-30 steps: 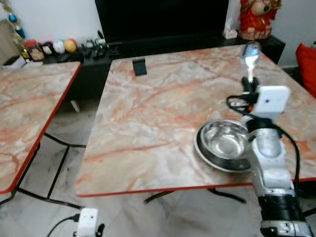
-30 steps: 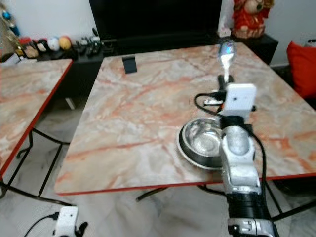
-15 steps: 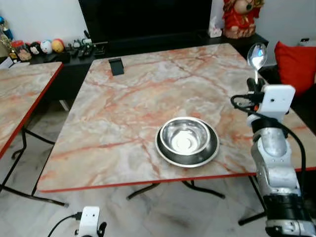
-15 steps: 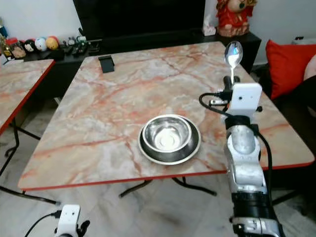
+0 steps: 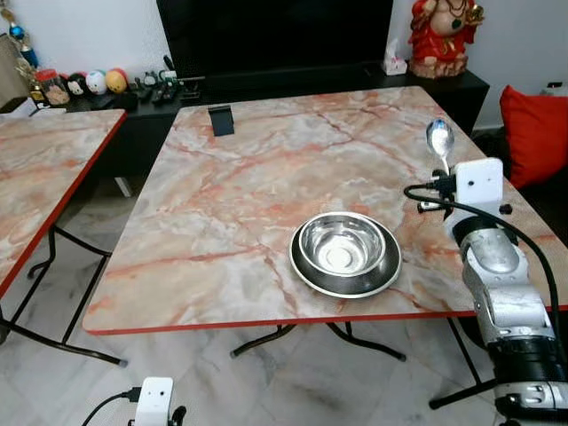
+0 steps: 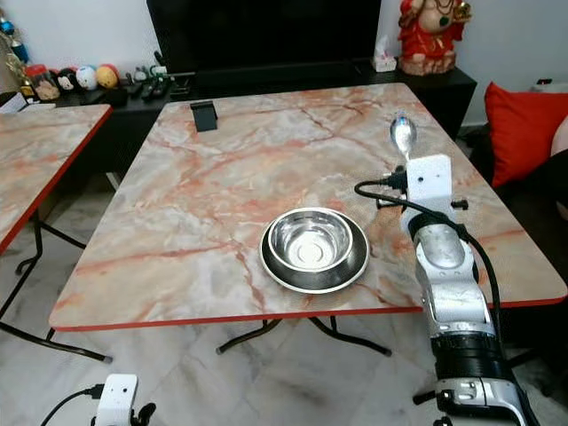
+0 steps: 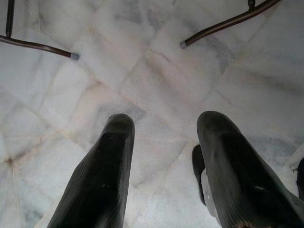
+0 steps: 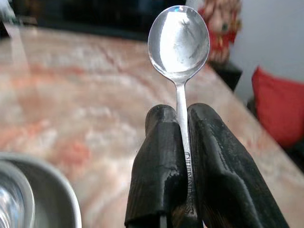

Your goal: Setting the table

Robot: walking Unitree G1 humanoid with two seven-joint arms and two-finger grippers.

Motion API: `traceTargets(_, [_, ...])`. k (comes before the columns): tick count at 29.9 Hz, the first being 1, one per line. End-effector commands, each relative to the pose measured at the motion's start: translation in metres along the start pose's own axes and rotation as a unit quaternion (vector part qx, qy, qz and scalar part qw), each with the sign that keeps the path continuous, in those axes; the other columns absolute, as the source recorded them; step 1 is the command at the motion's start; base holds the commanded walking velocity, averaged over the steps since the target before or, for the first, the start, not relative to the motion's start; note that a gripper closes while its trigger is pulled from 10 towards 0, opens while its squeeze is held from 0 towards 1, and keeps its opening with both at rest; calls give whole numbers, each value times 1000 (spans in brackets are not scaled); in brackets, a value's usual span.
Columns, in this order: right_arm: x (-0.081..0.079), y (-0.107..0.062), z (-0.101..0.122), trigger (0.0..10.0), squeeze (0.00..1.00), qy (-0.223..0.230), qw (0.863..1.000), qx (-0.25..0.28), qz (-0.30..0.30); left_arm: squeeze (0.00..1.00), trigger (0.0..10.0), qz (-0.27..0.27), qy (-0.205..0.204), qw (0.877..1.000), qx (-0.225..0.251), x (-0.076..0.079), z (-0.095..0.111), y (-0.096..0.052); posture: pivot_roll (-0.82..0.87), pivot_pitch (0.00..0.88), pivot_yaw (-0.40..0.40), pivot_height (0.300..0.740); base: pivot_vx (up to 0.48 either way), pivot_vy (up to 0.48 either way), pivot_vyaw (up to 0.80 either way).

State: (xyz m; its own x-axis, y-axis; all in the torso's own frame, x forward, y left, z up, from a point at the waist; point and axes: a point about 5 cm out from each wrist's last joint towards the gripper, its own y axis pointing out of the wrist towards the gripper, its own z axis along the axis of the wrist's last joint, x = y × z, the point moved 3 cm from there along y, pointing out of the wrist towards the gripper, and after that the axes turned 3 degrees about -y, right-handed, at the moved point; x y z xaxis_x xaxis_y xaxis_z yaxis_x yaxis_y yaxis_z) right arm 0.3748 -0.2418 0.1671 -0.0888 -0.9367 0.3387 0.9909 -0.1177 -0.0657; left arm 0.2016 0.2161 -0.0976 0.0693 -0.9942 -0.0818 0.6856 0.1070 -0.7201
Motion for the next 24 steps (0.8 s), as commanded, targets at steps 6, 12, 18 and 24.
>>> traceTargets(6, [0, 2, -17, 10000, 0, -1, 997, -67, 29, 0, 10000, -3, -4, 1000, -14, -1, -2, 1, -129, 0, 88, 714, 0, 0, 0])
traceTargets(12, [4, 0, -39, 10000, 0, -6, 993, -114, 38, 0, 10000, -7, -10, 1000, -16, -1, -2, 1, -129, 0, 90, 714, 0, 0, 0])
traceTargets(18, [-6, -4, -56, 10000, 0, 34, 987, -144, 63, 0, 10000, -9, -12, 1000, -17, -1, -3, 1, -125, 0, 94, 714, 0, 0, 0])
traceTargets(24, [-14, -4, -65, 10000, 0, 59, 984, -150, 77, 0, 10000, -9, -12, 1000, -18, -2, -3, 0, -126, 0, 99, 714, 0, 0, 0])
